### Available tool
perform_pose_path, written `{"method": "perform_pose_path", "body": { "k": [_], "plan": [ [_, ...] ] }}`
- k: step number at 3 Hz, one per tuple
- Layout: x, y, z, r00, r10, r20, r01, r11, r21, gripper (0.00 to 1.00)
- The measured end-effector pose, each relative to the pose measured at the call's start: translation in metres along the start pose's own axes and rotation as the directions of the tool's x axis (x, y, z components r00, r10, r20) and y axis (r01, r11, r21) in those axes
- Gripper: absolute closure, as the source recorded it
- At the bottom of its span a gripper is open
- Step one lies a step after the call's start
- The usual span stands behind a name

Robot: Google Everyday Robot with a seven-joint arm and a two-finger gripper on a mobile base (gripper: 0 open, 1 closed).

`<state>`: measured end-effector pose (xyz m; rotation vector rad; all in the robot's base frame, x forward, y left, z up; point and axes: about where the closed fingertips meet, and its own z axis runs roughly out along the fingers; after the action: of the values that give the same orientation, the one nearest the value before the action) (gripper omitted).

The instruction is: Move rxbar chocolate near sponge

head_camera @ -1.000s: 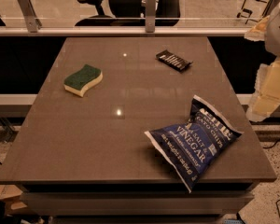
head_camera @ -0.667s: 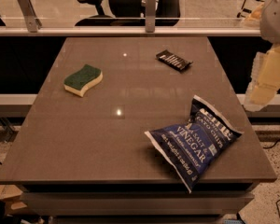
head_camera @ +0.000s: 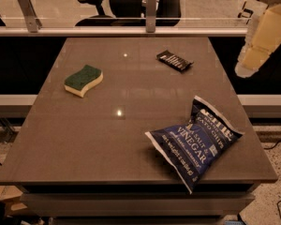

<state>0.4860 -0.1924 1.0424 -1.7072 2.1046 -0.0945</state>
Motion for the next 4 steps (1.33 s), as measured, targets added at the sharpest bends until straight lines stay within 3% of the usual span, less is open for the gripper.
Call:
{"method": "perform_pose_path", "body": {
  "k": [1, 2, 3, 4],
  "plan": [
    [-0.005, -0.023, -0.006, 0.993, 0.091, 0.075, -0.093, 0.9955, 0.020, 0.00],
    [-0.010, -0.046, -0.009, 0.972, 0.205, 0.114, -0.211, 0.9768, 0.040, 0.00],
    [-0.013, -0.072, -0.005, 0.942, 0.323, 0.089, -0.329, 0.9425, 0.058, 0.00],
    [-0.015, -0.103, 0.009, 0.905, 0.424, 0.022, -0.424, 0.9016, 0.085, 0.00]
  ]
}}
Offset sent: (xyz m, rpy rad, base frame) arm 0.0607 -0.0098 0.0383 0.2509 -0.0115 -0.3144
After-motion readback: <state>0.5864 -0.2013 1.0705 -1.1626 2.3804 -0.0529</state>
